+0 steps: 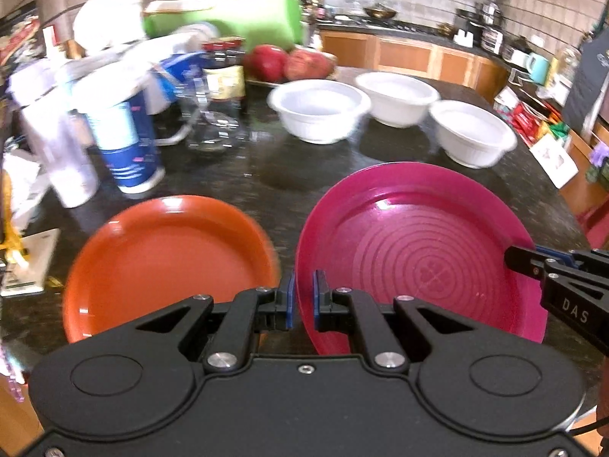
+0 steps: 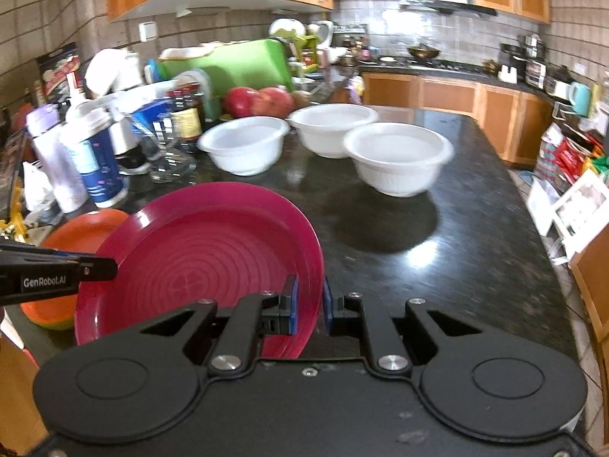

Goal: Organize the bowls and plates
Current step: 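Lift the magenta plate with the left tool toward the orange plate, then lower the magenta plate onto the orange plate with the left tool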

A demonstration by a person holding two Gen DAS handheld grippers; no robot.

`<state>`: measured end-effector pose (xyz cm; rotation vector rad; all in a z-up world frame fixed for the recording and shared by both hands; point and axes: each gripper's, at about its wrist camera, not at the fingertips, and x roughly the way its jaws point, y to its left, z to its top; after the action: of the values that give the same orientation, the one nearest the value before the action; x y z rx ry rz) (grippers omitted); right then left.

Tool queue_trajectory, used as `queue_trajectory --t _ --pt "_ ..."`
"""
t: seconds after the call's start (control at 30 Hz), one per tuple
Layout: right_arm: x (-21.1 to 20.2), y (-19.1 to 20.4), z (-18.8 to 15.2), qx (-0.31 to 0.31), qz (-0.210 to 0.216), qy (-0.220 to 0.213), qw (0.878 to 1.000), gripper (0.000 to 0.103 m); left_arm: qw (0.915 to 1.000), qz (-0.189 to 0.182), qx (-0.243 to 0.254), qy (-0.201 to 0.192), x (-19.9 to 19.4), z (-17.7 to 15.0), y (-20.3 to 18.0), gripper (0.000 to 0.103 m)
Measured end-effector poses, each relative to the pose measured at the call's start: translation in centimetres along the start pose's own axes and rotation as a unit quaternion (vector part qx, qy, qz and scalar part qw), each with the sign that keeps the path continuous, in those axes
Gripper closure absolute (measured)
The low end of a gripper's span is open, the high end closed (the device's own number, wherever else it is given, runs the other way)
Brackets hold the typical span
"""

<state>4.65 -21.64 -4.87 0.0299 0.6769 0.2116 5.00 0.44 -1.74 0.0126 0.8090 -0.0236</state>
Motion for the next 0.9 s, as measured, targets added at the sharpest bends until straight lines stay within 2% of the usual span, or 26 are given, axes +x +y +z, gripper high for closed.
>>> queue_trajectory --t 0.27,0.43,0.6,0.9 --pt "1.7 6.1 1.8 -0.026 0.041 -0.004 0.999 0.088 0.9987 0.043 -0.027 -0.003 -1.0 0.0 5.9 0.091" --pt "3.3 10.2 2.3 -0.035 0.054 0.004 0.998 0.088 0.9979 0.056 -0.034 0.0 -1.0 0.0 9.6 0.091" --pt "4.4 13.1 2.4 -0.038 0.057 0.01 0.998 0.087 0.9978 0.055 -0.037 0.007 -0.4 0.0 12.6 0.091" --pt "6.3 16.0 2.1 -0.026 0.023 0.026 0.999 0.087 0.9994 0.025 -0.012 0.022 0.9 -0.2 15.4 0.091"
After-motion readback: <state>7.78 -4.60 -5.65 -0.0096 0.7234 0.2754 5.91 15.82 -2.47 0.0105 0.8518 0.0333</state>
